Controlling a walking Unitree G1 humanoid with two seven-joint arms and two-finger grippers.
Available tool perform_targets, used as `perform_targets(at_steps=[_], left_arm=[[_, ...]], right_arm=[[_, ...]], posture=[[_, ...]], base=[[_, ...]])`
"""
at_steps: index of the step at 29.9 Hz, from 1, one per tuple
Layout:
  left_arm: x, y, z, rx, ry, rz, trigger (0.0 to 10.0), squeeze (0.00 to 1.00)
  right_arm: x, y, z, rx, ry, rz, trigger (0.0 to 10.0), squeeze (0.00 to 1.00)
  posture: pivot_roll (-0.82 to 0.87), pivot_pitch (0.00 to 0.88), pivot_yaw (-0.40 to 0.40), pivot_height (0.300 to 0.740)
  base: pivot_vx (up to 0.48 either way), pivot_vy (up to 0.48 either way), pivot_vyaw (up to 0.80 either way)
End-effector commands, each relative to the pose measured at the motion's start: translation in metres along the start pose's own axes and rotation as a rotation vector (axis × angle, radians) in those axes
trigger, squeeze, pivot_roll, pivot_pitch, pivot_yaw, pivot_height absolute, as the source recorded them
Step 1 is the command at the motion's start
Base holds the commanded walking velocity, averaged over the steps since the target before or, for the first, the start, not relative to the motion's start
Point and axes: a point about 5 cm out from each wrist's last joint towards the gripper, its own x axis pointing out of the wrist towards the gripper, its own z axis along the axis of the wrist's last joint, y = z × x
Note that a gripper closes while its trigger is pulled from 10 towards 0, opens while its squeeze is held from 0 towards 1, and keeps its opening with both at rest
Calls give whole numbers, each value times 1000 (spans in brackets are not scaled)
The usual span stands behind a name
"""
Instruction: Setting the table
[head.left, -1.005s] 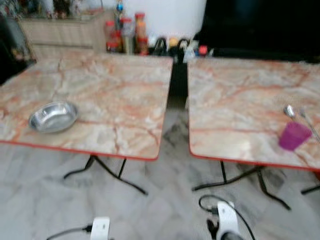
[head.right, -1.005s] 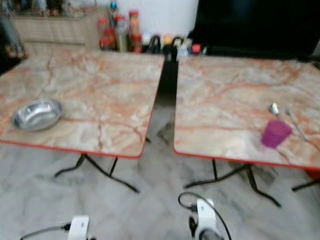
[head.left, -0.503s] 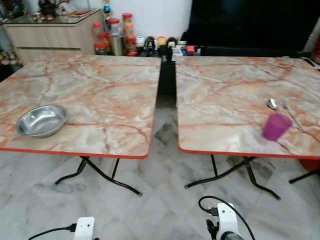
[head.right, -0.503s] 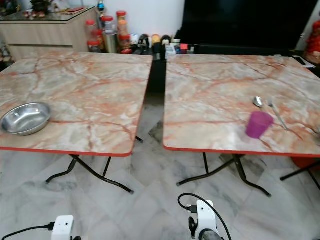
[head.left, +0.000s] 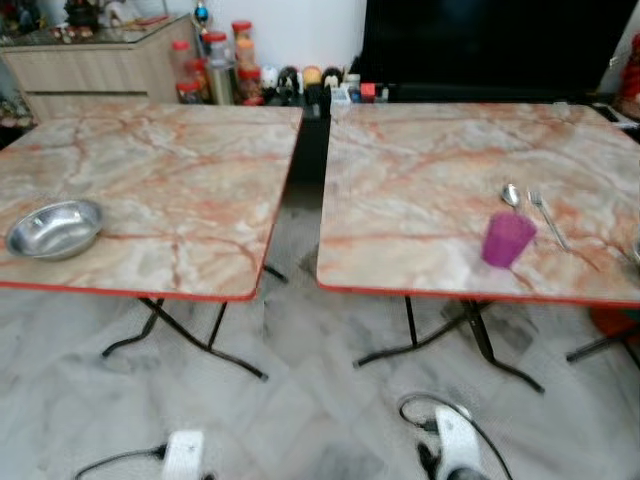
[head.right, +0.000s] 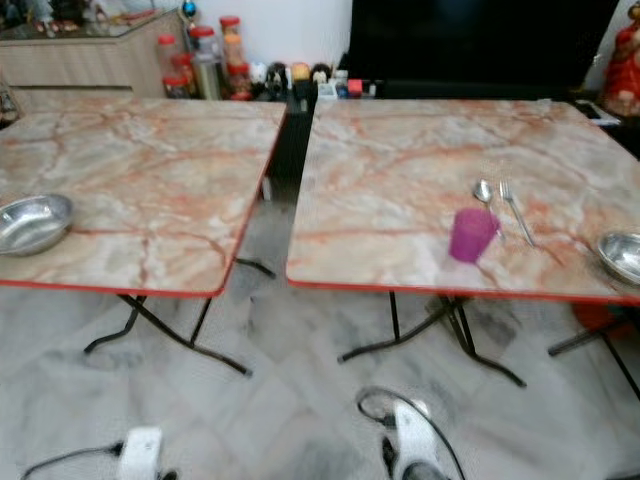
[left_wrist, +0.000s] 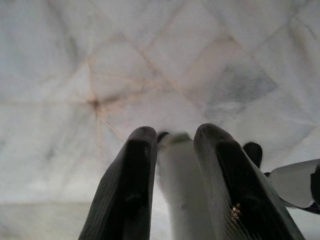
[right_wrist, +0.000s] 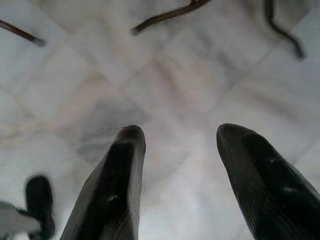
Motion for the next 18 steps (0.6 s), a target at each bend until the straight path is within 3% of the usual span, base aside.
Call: perform_targets(at_steps=[1,13,18], left_arm=[[-2,12,-2,-9,8,31,10000,0],[-2,13,-5,-11,20,33,10000,0],[-3,13,-5,-10,21,34,10000,0]], right_arm=[[1,11,3,7,0,27,10000,0],[1,12,3,-23,2,31,10000,0],[1,12,4,21,-6,22,10000,0]], posture=[[19,0,-19,732],[18,0,-22,732],[18,0,-22,732]], base=[[259,-356,0],[263,-354,0],[273,-352,0]])
